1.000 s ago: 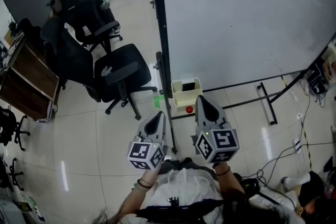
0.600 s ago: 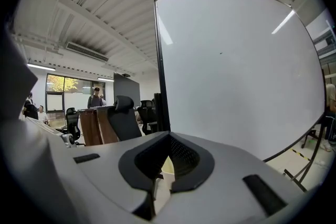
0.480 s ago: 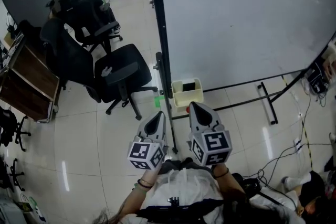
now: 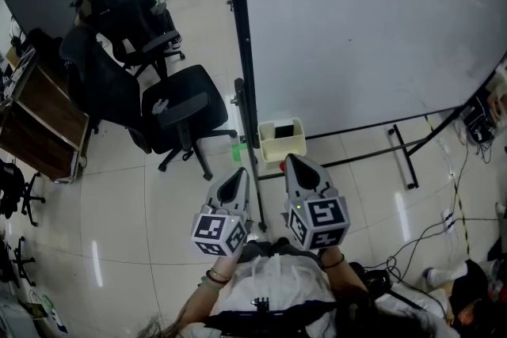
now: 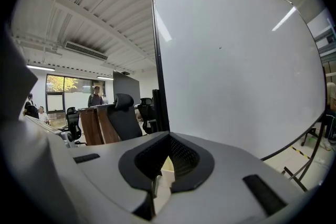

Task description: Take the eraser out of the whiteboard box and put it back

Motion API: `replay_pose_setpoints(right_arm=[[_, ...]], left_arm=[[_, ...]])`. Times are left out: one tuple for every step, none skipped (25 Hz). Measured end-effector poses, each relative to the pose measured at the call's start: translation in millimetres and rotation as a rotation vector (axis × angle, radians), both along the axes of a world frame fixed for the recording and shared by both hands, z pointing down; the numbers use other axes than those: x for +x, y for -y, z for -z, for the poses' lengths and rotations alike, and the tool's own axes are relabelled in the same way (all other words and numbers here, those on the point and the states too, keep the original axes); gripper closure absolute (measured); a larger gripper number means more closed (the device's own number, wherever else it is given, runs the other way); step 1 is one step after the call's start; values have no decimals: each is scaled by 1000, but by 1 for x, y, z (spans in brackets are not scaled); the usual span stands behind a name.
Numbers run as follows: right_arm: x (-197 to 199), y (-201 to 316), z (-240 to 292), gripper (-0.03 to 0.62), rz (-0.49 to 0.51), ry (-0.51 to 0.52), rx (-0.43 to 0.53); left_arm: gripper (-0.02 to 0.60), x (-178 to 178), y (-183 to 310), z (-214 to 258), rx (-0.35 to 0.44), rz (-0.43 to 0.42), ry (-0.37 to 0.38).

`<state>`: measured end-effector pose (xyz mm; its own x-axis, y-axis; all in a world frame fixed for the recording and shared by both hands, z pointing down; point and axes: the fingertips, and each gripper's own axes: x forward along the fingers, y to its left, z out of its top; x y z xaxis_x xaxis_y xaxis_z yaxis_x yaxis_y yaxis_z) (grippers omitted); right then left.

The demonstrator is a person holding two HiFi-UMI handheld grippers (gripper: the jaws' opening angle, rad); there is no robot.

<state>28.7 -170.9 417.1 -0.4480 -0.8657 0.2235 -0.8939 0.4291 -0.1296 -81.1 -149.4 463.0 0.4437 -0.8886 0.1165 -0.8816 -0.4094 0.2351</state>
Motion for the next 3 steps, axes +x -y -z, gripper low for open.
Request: replay_pose_setpoints(right_arm=[[0,0,0,592,0,-1,-2],[1,1,-1,592,0,-2,-4],[1,1,-1,592,0,-3,-5]], left_arm=[[597,1,0,0,0,-1,-1],[597,1,0,0,-1,-2,-1],[597,2,1,0,-1,-3,-2]])
